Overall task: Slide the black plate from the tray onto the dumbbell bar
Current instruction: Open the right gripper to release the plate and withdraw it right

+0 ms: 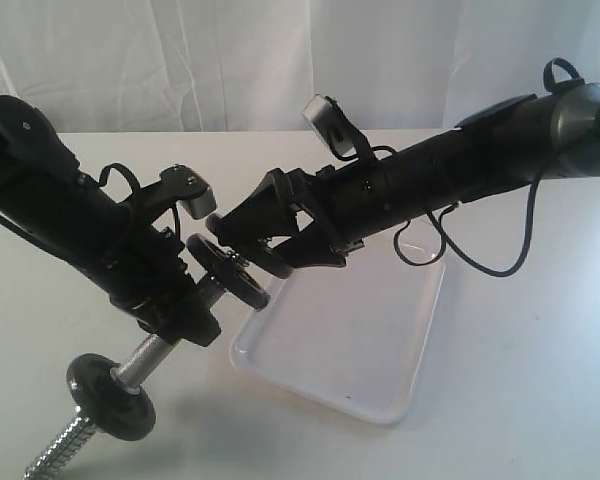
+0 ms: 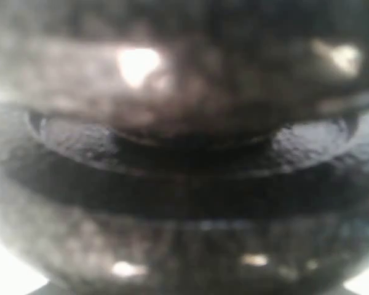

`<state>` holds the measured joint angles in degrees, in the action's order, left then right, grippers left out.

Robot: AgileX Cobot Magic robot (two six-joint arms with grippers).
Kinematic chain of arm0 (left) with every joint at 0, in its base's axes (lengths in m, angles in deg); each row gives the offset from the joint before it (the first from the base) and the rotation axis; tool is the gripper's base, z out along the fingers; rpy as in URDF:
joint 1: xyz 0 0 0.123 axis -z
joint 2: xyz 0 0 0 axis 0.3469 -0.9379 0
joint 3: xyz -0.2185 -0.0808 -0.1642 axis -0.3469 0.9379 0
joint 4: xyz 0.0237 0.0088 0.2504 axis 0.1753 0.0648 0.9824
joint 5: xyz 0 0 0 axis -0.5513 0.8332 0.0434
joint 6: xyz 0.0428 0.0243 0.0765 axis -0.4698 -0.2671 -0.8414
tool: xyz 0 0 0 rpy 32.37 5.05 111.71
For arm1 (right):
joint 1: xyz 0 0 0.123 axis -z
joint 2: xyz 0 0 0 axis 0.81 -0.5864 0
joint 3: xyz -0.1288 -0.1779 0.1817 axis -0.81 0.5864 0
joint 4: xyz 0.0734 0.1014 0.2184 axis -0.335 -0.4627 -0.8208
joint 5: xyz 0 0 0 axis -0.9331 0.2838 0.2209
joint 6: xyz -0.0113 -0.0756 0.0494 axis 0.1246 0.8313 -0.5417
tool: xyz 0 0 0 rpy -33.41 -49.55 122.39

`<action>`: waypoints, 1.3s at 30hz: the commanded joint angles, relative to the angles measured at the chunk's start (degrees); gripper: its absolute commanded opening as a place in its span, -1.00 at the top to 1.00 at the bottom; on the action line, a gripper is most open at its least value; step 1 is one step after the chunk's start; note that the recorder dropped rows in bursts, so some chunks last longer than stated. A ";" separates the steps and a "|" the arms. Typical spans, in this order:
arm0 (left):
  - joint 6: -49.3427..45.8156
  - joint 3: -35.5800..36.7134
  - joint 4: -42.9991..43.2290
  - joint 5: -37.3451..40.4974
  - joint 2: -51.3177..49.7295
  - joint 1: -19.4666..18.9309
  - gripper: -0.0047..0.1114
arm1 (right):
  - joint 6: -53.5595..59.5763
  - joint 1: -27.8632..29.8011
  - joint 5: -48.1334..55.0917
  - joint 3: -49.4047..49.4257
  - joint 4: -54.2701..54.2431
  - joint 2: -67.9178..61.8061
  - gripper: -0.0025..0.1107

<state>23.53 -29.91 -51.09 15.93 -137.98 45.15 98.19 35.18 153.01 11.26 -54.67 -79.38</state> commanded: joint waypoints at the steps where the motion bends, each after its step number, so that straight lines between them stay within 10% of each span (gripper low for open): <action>1: 1.56 -1.60 -8.86 0.07 3.11 -0.10 0.91 | -1.66 0.00 4.01 0.20 -0.42 0.81 0.92; 14: 1.56 -1.60 -8.86 0.29 3.11 -0.10 0.91 | -4.06 0.00 4.16 0.20 2.33 0.81 -0.67; 39: 1.56 -1.60 -8.32 -0.24 3.11 -0.10 0.91 | -6.34 8.71 1.98 -0.03 2.65 0.81 -0.74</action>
<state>24.76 -29.91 -50.94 14.42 -138.04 45.02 93.33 42.38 154.44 11.26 -51.98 -79.17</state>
